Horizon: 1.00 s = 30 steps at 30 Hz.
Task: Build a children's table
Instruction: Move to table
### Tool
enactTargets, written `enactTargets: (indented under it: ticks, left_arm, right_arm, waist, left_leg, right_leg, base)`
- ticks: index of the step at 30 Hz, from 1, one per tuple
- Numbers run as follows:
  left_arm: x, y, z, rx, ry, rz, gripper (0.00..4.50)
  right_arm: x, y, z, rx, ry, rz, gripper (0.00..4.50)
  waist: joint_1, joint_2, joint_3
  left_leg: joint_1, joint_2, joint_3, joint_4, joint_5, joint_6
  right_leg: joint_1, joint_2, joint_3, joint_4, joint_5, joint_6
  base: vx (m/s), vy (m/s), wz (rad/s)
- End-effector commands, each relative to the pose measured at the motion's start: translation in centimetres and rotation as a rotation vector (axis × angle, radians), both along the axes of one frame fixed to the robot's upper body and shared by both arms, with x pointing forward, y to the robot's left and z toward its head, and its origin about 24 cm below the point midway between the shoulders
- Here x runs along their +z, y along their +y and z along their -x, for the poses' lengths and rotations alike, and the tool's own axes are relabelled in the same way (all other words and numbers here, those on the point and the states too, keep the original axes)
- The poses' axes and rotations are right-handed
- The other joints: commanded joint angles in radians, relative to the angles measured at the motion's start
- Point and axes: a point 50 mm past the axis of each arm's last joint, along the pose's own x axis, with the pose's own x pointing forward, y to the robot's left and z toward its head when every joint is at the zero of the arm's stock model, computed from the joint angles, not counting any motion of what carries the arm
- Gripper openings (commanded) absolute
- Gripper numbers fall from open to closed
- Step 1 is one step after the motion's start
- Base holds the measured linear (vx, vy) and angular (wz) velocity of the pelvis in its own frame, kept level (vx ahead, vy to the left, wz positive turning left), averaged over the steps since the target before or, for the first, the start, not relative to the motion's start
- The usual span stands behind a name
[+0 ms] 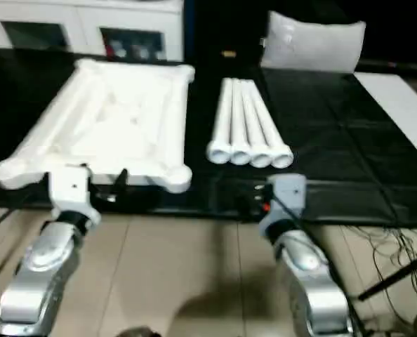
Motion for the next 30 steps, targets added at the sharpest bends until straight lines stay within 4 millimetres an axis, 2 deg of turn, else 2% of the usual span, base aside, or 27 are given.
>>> enactTargets:
  ticks: [1, 2, 3, 4, 5, 6, 7, 8, 9, 10, 11, 12, 13, 14, 15, 16, 17, 18, 19, 20, 22, 23, 25, 26, 27, 28, 30]
  left_arm:
    - [0.0, -0.6, -0.1, -0.023, 0.006, -0.003, 4.44]
    - [0.0, -0.6, -0.1, -0.023, 0.006, -0.003, 4.44]
    - [0.0, -0.6, -0.1, -0.023, 0.006, -0.003, 4.44]
    - [0.0, -0.6, -0.1, -0.022, 0.006, -0.003, 4.44]
    - [0.0, -0.6, -0.1, -0.021, 0.005, -0.003, 4.44]
    - [0.0, -0.6, -0.1, -0.02, 0.005, -0.003, 4.44]
    - [0.0, -0.5, -0.1, -0.02, 0.005, -0.003, 4.44]
    - [0.0, -0.5, -0.1, -0.019, 0.005, -0.003, 4.44]
    - [0.0, -0.5, -0.1, -0.019, 0.004, -0.003, 4.44]
    - [0.0, -0.5, -0.1, -0.018, 0.004, -0.003, 4.44]
    - [0.1, -0.5, -0.1, -0.018, 0.004, -0.003, 4.44]
    - [0.0, -0.5, -0.1, -0.019, 0.004, -0.003, 4.44]
    - [0.1, -0.5, -0.1, -0.019, 0.004, -0.003, 4.44]
    - [0.1, -0.6, -0.1, -0.019, 0.003, -0.006, 4.44]
    - [0.1, -0.5, -0.1, -0.013, 0.0, -0.032, 4.44]
    - [0.1, -0.5, -0.1, -0.01, 0.001, -0.039, 4.44]
    - [0.1, -0.5, -0.1, -0.001, 0.003, -0.043, 4.44]
    - [0.1, -0.5, -0.1, -0.001, 0.003, -0.043, 4.44]
    - [0.1, -0.5, -0.1, 0.003, 0.004, -0.04, 4.44]
    - [0.1, -0.5, -0.1, 0.007, 0.004, -0.028, 4.44]
    - [0.1, -0.7, 0.0, 0.011, 0.0, -0.01, 4.44]
    - [0.0, -0.7, 0.1, 0.018, 0.0, 0.009, 4.44]
    - [0.0, -0.8, 0.1, 0.022, 0.003, 0.007, 4.44]
    - [0.1, -0.8, 0.2, 0.023, 0.005, 0.004, 4.44]
    - [0.1, -0.9, 0.2, 0.02, 0.001, -0.001, 4.44]
    - [0.2, -0.9, 0.2, 0.017, -0.003, -0.005, 4.44]
    - [0.4, -1.0, 0.2, 0.007, -0.018, -0.001, 4.44]
  right_arm:
    - [0.0, -0.4, 0.0, -0.01, 0.011, 0.017, 4.5]
    - [0.0, -0.4, 0.0, -0.01, 0.011, 0.017, 4.5]
    - [0.0, -0.4, 0.0, -0.01, 0.011, 0.017, 4.5]
    - [-0.1, -0.4, 0.0, -0.009, 0.012, 0.017, 4.5]
    - [-0.1, -0.4, 0.0, -0.005, 0.013, 0.02, 4.5]
    - [-0.1, -0.4, 0.0, -0.003, 0.014, 0.022, 4.5]
    - [-0.1, -0.3, 0.0, -0.001, 0.014, 0.023, 4.5]
    - [-0.1, -0.3, 0.0, 0.0, 0.014, 0.023, 4.5]
    - [-0.1, -0.3, -0.1, 0.004, 0.014, 0.025, 4.5]
    - [-0.1, -0.3, -0.1, 0.006, 0.013, 0.025, 4.5]
    - [-0.1, -0.3, -0.1, 0.006, 0.012, 0.024, 4.5]
    - [-0.1, -0.3, -0.1, 0.008, 0.012, 0.023, 4.5]
    - [-0.1, -0.3, -0.1, 0.009, 0.011, 0.024, 4.5]
    - [0.0, -0.3, -0.1, 0.012, 0.007, 0.033, 4.5]
    - [0.0, -0.3, 0.0, 0.022, -0.001, 0.058, 4.5]
    - [0.0, -0.4, 0.0, 0.026, -0.004, 0.07, 4.5]
    - [0.3, -0.1, 0.0, 0.066, -0.016, 0.037, 4.5]
    - [0.3, -0.1, 0.0, 0.066, -0.016, 0.037, 4.5]
    - [0.4, 0.0, 0.0, 0.071, -0.021, 0.026, 4.5]
    - [0.6, 0.0, -0.1, 0.066, -0.032, 0.01, 4.5]
    - [0.7, -0.1, -0.3, 0.046, -0.035, 0.0, 4.5]
    - [0.8, -0.2, -0.4, 0.021, -0.035, 0.017, 4.5]
    - [0.7, -0.1, -0.4, 0.027, -0.015, 0.007, 4.5]
    - [0.6, 0.0, -0.3, 0.042, 0.002, -0.001, 4.5]
    - [0.7, 0.3, -0.3, 0.068, 0.001, -0.007, 4.5]
    - [0.8, 0.5, -0.2, 0.086, -0.003, -0.011, 4.5]
    - [1.0, 0.8, -0.1, 0.11, -0.034, 0.015, 4.5]
  waist:
    - [-0.009, -0.009, -0.042]
    - [0.023, -0.023, -0.048]
    - [0.017, -0.006, -0.048]
    - [-0.005, -0.003, -0.039]
    - [-0.023, 0.007, -0.014]
    - [-0.09, 0.041, -0.005]
    - [-0.099, 0.05, -0.019]
    - [-0.088, 0.056, -0.025]
    - [-0.1, 0.056, -0.03]
    - [-0.098, 0.044, -0.038]
    - [-0.086, 0.004, -0.062]
    - [-0.061, -0.028, -0.068]
    - [-0.033, -0.034, -0.066]
    - [-0.049, -0.029, -0.063]
    - [-0.017, -0.031, -0.05]
    - [-0.017, -0.031, -0.05]
    - [-0.038, 0.002, -0.044]
    - [-0.038, 0.002, -0.044]
    - [-0.038, 0.035, -0.065]
    - [-0.05, 0.061, -0.064]
    - [-0.04, 0.057, -0.058]
    - [-0.03, 0.05, -0.066]
    - [-0.027, 0.031, -0.072]
    - [-0.015, 0.0, -0.076]
    - [0.0, 0.0, -0.081]
    - [0.026, -0.034, -0.077]
    - [0.042, -0.031, -0.059]
  left_leg:
    - [0.002, 0.099, -0.049, -0.15, -0.49, -0.039]
    - [-0.021, 0.149, -0.143, 0.06, -0.32, -0.036]
    - [-0.037, 0.156, -0.187, 0.113, -0.23, -0.063]
    - [-0.049, 0.154, -0.212, 0.131, -0.18, -0.095]
    - [-0.025, 0.122, -0.213, 0.048, -0.269, -0.137]
    - [-0.006, 0.094, -0.208, -0.121, -0.721, -0.199]
    - [-0.015, 0.09, -0.22, -0.18, -0.838, -0.234]
    - [0.014, 0.097, -0.235, -0.18, -0.755, -0.205]
    - [0.045, 0.09, -0.229, -0.153, -0.526, -0.15]
    - [0.058, 0.073, -0.219, -0.157, -0.393, -0.121]
    - [0.047, 0.069, -0.214, -0.149, -0.371, -0.156]
    - [0.007, 0.059, -0.18, -0.096, -0.373, -0.177]
    - [-0.022, 0.057, -0.183, 0.076, -0.318, -0.158]
    - [-0.067, 0.049, -0.23, 0.16, -0.151, -0.175]
    - [-0.054, 0.051, -0.209, 0.115, -0.08, -0.201]
    - [-0.054, 0.051, -0.209, 0.115, -0.08, -0.201]
    - [-0.018, 0.112, -0.198, -0.075, -0.055, -0.126]
    - [-0.018, 0.112, -0.198, -0.075, -0.055, -0.126]
    - [0.032, 0.207, -0.241, -0.101, -0.131, -0.192]
    - [0.032, 0.224, -0.281, -0.133, -0.124, -0.243]
    - [0.034, 0.258, -0.288, -0.149, -0.149, -0.191]
    - [0.04, 0.239, -0.291, -0.138, -0.08, -0.074]
    - [0.043, 0.201, -0.266, -0.12, -0.022, 0.045]
    - [-0.003, 0.125, -0.21, -0.073, 0.004, 0.098]
    - [-0.034, 0.094, -0.175, -0.048, 0.03, 0.095]
    - [-0.051, 0.072, -0.139, -0.04, 0.01, 0.023]
    - [-0.031, 0.1, -0.118, -0.075, -0.082, -0.085]
  right_leg:
    - [0.024, -0.062, 0.021, -0.07, -0.256, -0.025]
    - [0.07, -0.329, 0.171, -0.193, -0.541, -0.061]
    - [0.074, -0.361, 0.178, -0.197, -0.576, -0.086]
    - [0.073, -0.356, 0.138, -0.199, -0.634, -0.086]
    - [0.046, -0.216, 0.018, -0.187, -0.84, -0.032]
    - [0.008, -0.004, -0.086, -0.051, -0.649, 0.045]
    - [0.022, 0.047, -0.074, 0.076, -0.379, 0.041]
    - [-0.002, 0.058, -0.06, 0.116, -0.077, 0.034]
    - [-0.018, 0.049, -0.062, 0.105, -0.008, 0.03]
    - [-0.009, 0.04, -0.057, 0.072, -0.006, 0.023]
    - [0.024, -0.029, -0.003, 0.01, -0.024, 0.022]
    - [0.058, -0.121, 0.064, -0.039, -0.097, 0.011]
    - [0.077, -0.283, 0.169, -0.126, -0.18, -0.057]
    - [0.099, -0.28, 0.149, -0.121, -0.191, -0.068]
    - [0.082, -0.176, 0.094, -0.123, -0.284, -0.13]
    - [0.082, -0.176, 0.094, -0.123, -0.284, -0.13]
    - [0.03, 0.074, 0.013, -0.018, -0.212, -0.171]
    - [0.03, 0.074, 0.013, -0.018, -0.212, -0.171]
    - [0.017, 0.049, 0.038, 0.021, -0.074, -0.1]
    - [0.014, 0.066, 0.025, 0.059, -0.041, -0.063]
    - [-0.016, 0.063, 0.022, 0.095, -0.11, 0.005]
    - [-0.018, 0.058, 0.027, 0.099, -0.137, 0.014]
    - [-0.006, 0.042, 0.041, 0.06, -0.083, -0.018]
    - [0.032, -0.001, 0.074, -0.018, 0.034, -0.089]
    - [0.057, -0.036, 0.089, -0.036, 0.101, -0.135]
    - [0.072, -0.063, 0.102, -0.06, 0.041, -0.057]
    - [0.049, -0.029, 0.092, -0.075, -0.3, 0.026]
  base:
    - [-0.061, 0.089, -0.06]
    - [0.0, 0.0, 0.0]
    - [-0.053, 0.139, -0.14]
    - [-0.05, 0.208, -0.4]
    - [-0.105, 0.306, -0.31]
    - [-0.076, 0.206, -0.19]
    - [-0.078, 0.186, 0.15]
    - [-0.025, 0.139, 0.05]
    - [-0.025, 0.139, 0.05]
    - [-0.027, 0.108, -0.16]
    - [-0.032, 0.085, -0.2]
    - [-0.032, 0.085, -0.2]
    - [-0.005, 0.08, -0.2]
    - [-0.009, 0.09, -0.26]
    - [-0.009, 0.09, -0.26]
    - [-0.024, 0.11, -0.13]
    - [-0.043, 0.125, 0.22]
    - [-0.043, 0.125, 0.22]
    - [-0.043, 0.122, 0.23]
    - [-0.027, 0.106, 0.09]
    - [-0.014, 0.053, 0.04]
    - [0.0, 0.0, 0.0]
    - [-0.027, -0.045, 0.0]
    - [-0.092, -0.154, -0.04]
    - [-0.069, -0.12, -0.06]
    - [-0.075, -0.134, -0.05]
    - [-0.066, -0.126, 0.02]
